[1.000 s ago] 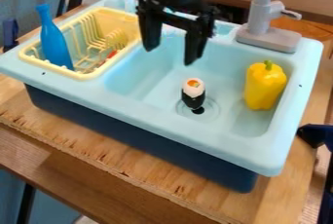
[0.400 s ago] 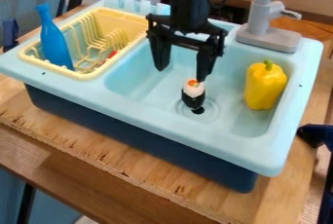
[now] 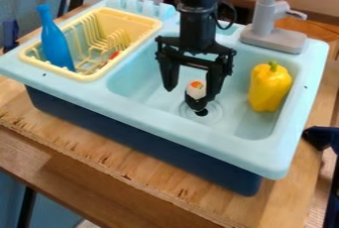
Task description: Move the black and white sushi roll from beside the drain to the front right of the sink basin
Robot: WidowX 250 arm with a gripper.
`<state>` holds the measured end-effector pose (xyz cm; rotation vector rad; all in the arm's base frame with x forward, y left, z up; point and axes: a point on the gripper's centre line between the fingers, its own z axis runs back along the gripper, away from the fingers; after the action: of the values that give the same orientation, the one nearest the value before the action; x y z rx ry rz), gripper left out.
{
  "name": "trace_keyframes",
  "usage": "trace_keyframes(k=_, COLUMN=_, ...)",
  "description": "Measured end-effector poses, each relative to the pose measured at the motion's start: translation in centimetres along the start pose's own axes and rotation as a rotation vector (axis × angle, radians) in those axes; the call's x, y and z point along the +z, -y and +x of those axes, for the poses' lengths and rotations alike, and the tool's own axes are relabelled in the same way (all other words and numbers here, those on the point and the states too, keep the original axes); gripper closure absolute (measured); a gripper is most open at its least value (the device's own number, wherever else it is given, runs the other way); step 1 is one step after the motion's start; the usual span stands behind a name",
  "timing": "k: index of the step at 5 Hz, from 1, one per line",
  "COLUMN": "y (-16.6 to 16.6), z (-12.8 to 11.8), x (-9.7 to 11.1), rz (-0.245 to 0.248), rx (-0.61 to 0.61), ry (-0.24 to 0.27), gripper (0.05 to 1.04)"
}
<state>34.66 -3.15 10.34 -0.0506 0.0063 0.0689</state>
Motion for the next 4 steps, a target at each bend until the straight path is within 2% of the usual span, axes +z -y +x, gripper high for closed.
trace_keyframes(k=1, y=0.0, z=0.8, x=-0.9, rz=0.003, rx=0.016, ry=-0.013, gripper=0.083)
trace_keyframes(k=2, y=-0.3, z=1.6, x=-2.7, rz=0.019, rx=0.024, ry=-0.051, gripper=0.162)
trace_keyframes(k=3, y=-0.7, z=2.3, x=-3.0, rz=0.029, rx=0.037, ry=-0.065, gripper=0.424)
trace_keyframes(k=4, y=-0.8, z=1.7, x=-2.8, rz=0.035, rx=0.052, ry=-0.106, gripper=0.576)
